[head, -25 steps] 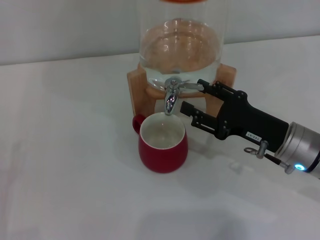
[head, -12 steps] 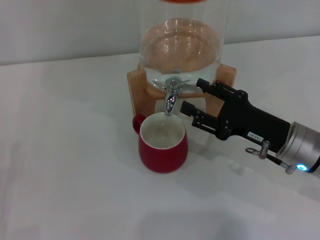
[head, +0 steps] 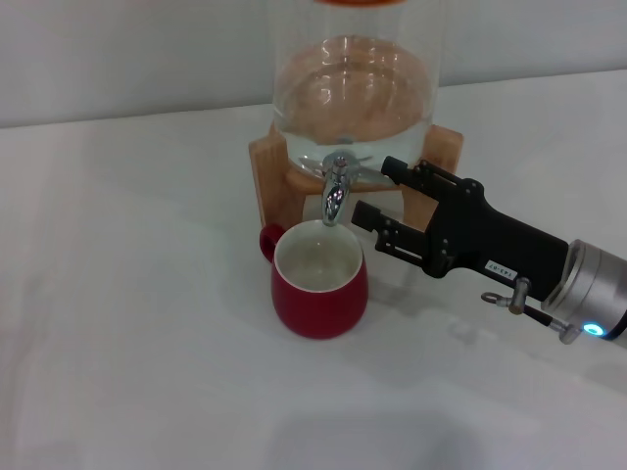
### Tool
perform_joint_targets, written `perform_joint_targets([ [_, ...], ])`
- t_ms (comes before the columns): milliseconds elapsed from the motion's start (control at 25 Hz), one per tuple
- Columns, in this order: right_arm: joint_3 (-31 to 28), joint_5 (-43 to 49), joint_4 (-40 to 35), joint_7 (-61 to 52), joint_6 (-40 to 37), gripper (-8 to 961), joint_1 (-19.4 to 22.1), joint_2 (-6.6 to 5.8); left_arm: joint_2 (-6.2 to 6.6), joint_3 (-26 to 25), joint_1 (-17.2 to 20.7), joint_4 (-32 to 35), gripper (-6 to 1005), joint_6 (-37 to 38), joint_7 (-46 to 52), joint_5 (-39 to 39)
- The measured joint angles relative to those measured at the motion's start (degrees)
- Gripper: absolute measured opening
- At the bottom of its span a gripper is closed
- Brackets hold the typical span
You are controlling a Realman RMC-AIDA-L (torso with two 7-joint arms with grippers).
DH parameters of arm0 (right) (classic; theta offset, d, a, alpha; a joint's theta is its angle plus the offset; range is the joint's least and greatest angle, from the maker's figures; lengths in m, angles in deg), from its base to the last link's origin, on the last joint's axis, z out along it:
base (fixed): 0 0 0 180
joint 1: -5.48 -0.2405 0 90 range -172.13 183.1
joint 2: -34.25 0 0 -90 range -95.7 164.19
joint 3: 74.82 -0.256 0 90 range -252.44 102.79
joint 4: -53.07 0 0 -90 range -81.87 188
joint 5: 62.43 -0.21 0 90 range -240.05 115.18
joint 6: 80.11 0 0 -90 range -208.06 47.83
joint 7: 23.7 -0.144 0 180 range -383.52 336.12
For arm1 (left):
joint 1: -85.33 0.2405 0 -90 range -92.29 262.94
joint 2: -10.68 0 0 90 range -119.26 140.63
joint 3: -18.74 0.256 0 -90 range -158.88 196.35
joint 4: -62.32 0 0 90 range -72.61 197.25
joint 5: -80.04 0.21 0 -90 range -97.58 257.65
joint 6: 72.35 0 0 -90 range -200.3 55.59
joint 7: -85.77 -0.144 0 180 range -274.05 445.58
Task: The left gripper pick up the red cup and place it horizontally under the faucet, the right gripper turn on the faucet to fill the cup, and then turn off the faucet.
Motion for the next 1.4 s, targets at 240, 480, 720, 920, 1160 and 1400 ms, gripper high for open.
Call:
perform_joint_targets([
  [240,0.0,0.6,0.0,-0.3,-0.6,718,0.0,-0.01,0.02,0.0,-0.1,0.0,827,0.0,0.0,0.0],
  [480,0.0,0.6,0.0,-1.1,-1.4,719,-0.1,-0.01,0.07,0.0,-0.2,0.0,827,0.0,0.0,0.0],
  [720,0.0,1.2,0.0,-1.8,-2.2,719,-0.1,-0.06,0.09,0.0,-0.2,0.0,827,0.0,0.0,0.0],
  [920,0.0,1.4,0.0,-1.8,-3.0,719,-0.1,-0.08,0.09,0.0,-0.1,0.0,827,0.0,-0.1,0.0],
  [1160,0.0,2.0,0.0,-2.3,-3.6,719,0.1,-0.02,0.05,0.0,0.1,0.0,827,0.0,-0.1,0.0],
  [1400,0.0,2.1,0.0,-2.5,-3.9,719,0.1,-0.02,0.01,0.0,0.2,0.0,827,-0.2,-0.1,0.0],
])
